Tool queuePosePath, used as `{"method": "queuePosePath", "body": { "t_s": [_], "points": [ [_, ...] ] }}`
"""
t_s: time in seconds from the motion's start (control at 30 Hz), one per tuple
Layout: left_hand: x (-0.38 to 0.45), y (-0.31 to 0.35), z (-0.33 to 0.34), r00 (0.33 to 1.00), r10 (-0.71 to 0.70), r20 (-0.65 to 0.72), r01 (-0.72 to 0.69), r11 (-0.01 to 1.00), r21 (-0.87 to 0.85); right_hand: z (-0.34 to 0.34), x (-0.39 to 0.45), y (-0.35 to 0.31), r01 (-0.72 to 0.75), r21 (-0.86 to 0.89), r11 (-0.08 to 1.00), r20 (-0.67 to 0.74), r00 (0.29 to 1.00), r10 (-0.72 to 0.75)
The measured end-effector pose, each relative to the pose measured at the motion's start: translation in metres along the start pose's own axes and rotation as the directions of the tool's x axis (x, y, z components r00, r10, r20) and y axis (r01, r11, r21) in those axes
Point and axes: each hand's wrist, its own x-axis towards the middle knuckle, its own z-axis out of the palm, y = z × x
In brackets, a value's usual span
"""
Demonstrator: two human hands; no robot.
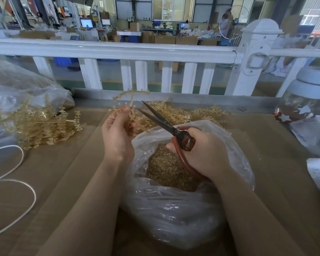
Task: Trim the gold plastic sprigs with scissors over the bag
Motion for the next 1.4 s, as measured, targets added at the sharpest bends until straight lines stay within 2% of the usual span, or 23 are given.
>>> {"method": "queuePosePath", "body": {
  "t_s": [0.1,0.2,0.33,0.43,0.6,0.77,0.93,1.07,1.17,1.3,1.4],
  "points": [
    [-0.005,-0.004,0.002,0.993,-0.002,0.121,-0.023,0.979,0.204,-0.001,0.000,-0.001,-0.041,0.125,0.991,-0.052,0.998,0.047],
    [-0.012,-0.009,0.010,0.973,-0.032,0.226,-0.050,0.936,0.347,-0.001,0.002,-0.003,-0.118,0.368,0.922,-0.012,0.991,0.132],
    [-0.017,-0.016,0.014,0.935,-0.070,0.347,-0.064,0.931,0.360,-0.001,0.004,-0.005,-0.141,0.544,0.827,0.002,0.986,0.167],
    [-0.018,-0.020,0.014,0.913,-0.092,0.396,-0.049,0.942,0.332,0.001,0.006,-0.003,-0.173,0.608,0.775,0.028,0.980,0.197],
    [-0.018,-0.024,0.014,0.885,-0.168,0.435,0.003,0.935,0.355,0.004,0.007,-0.005,-0.143,0.569,0.810,0.007,0.986,0.169],
    [-0.018,-0.024,0.015,0.862,-0.219,0.457,0.028,0.921,0.389,0.004,0.005,-0.007,-0.101,0.598,0.795,-0.008,0.991,0.132],
    [-0.021,-0.022,0.018,0.853,-0.229,0.469,-0.028,0.878,0.478,0.008,0.005,-0.002,-0.143,0.529,0.836,0.037,0.989,0.145],
    [-0.022,-0.018,0.018,0.819,-0.225,0.528,-0.157,0.797,0.583,0.007,0.004,-0.003,-0.038,0.470,0.882,0.028,0.999,0.028],
    [-0.022,-0.016,0.018,0.799,-0.265,0.540,-0.177,0.755,0.632,0.005,0.003,-0.006,0.000,0.467,0.884,0.009,1.000,-0.005],
    [-0.023,-0.016,0.017,0.827,-0.233,0.512,-0.159,0.777,0.610,0.003,0.002,-0.006,0.007,0.455,0.890,0.006,1.000,-0.011],
    [-0.021,-0.019,0.016,0.884,-0.178,0.431,-0.104,0.826,0.554,0.004,0.002,-0.006,-0.026,0.435,0.900,-0.009,0.999,0.034]
  ]
}}
